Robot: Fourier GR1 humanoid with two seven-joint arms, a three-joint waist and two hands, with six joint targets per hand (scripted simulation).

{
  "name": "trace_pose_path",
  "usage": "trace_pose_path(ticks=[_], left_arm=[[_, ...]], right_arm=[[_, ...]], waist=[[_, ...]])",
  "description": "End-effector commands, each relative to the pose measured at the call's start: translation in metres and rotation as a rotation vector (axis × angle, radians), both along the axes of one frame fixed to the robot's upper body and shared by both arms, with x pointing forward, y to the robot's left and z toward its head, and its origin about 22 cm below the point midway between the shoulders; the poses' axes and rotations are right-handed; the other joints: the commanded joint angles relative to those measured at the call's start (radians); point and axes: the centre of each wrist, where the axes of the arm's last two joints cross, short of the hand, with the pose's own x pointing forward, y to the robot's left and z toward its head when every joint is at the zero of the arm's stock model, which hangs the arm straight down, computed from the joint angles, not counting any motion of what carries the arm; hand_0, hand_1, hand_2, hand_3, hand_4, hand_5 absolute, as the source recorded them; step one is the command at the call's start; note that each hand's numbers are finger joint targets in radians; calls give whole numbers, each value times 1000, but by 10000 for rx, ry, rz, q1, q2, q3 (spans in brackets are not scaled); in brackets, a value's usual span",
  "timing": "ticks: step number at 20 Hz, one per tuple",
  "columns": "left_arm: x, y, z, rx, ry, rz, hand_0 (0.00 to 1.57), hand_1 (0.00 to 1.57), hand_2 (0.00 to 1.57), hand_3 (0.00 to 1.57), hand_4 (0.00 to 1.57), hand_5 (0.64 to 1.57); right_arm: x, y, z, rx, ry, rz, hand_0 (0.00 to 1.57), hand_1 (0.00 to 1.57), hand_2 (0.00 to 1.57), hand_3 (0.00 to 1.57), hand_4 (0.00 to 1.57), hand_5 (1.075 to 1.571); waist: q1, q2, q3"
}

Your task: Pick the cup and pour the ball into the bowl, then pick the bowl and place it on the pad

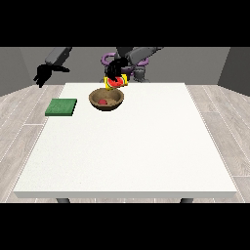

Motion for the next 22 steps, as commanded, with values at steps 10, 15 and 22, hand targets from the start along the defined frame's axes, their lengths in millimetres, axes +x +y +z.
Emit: trace_pose_path(ticks=[10,15,22], left_arm=[[3,-20,41,2739,-1365,-424,1534,1534,1571,1571,1207,1457],[2,-16,50,1877,-564,-746,1526,1526,1571,1571,1201,1462],[37,82,68,-4612,-200,930,401,401,1571,1571,1001,1570]], right_arm=[[-12,-8,-12,62,311,-268,0,0,0,144,0,1520],[-9,9,-26,611,1711,1,0,0,0,0,460,1556],[-10,8,-24,733,1437,-632,0,0,0,0,482,1561]], waist=[[288,-237,-2],[630,-615,-7],[1636,-420,-65]])
